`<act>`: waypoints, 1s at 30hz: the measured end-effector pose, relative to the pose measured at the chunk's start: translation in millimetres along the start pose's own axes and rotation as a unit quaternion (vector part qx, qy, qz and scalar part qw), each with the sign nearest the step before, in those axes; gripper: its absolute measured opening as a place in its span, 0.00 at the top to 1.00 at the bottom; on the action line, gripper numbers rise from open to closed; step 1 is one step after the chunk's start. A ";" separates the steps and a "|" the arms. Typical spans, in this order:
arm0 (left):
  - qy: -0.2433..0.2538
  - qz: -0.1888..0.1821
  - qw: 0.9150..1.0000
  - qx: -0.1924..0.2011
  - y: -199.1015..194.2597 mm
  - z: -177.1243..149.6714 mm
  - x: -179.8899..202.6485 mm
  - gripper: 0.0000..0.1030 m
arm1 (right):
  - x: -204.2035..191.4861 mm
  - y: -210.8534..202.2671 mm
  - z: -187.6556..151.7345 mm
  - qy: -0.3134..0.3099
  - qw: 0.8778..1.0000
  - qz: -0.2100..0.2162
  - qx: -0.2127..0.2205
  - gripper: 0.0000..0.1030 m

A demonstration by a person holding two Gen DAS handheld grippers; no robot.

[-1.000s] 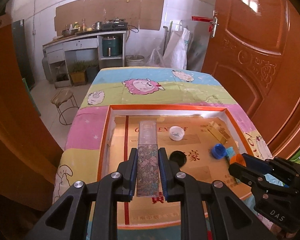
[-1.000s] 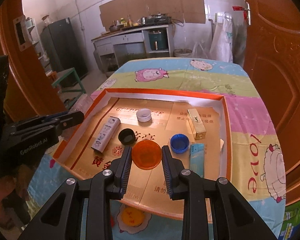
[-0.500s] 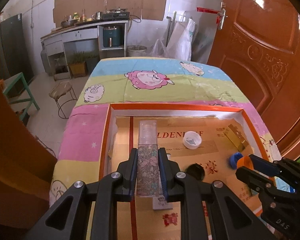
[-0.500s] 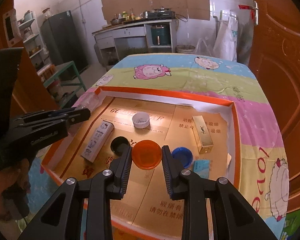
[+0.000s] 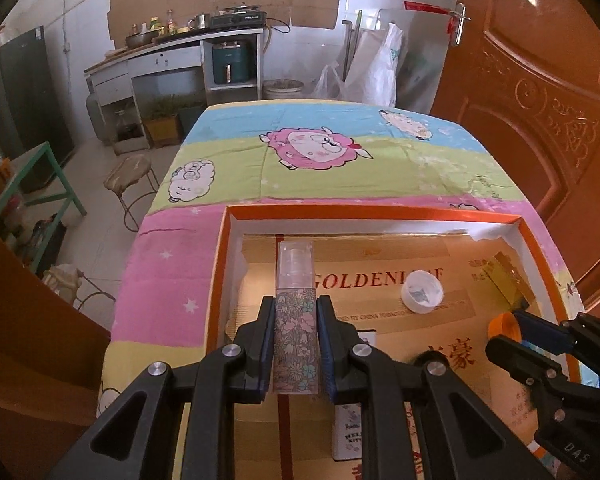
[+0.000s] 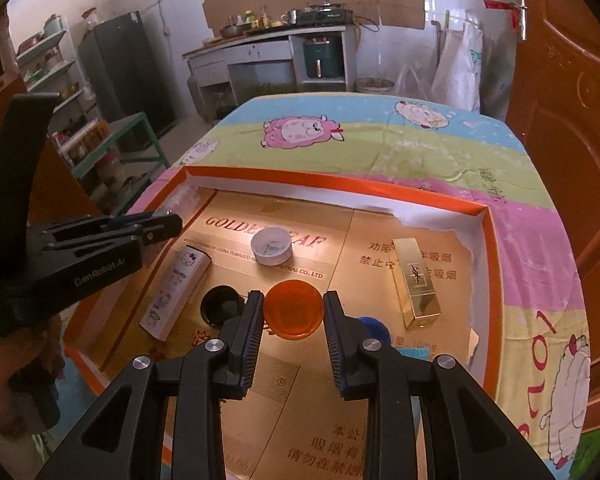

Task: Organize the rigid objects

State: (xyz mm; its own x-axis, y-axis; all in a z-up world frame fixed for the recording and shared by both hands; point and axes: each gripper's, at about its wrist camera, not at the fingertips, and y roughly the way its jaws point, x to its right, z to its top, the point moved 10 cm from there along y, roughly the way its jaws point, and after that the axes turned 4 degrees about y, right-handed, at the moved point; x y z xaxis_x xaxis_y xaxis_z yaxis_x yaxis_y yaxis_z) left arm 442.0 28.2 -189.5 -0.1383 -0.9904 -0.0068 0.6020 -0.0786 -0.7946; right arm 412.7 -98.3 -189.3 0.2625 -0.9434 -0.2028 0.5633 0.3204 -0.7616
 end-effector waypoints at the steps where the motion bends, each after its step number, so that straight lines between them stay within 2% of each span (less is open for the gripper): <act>1: 0.001 0.002 1.000 -0.001 1.0 0.1 -0.4 0.80 | -1.4 2.0 -0.5 -0.003 1.000 0.001 -0.003 0.70; 18: 0.011 0.003 1.000 -0.019 18.6 -6.9 0.3 0.80 | -3.5 25.7 -7.6 -0.015 0.999 -0.009 -0.029 0.70; 30: 0.005 -0.002 1.000 -0.023 20.1 -9.2 -0.4 0.80 | -2.8 26.9 -8.8 -0.015 0.999 -0.009 -0.029 0.70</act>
State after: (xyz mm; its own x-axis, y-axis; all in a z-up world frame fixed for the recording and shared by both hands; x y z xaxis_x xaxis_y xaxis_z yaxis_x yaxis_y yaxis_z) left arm 446.9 28.1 -211.1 -0.1493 -0.9887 -0.0091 0.5645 -0.0777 -0.8218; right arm 420.2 -87.8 -214.6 0.2757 -0.9459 -0.1710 0.5221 0.2967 -0.7996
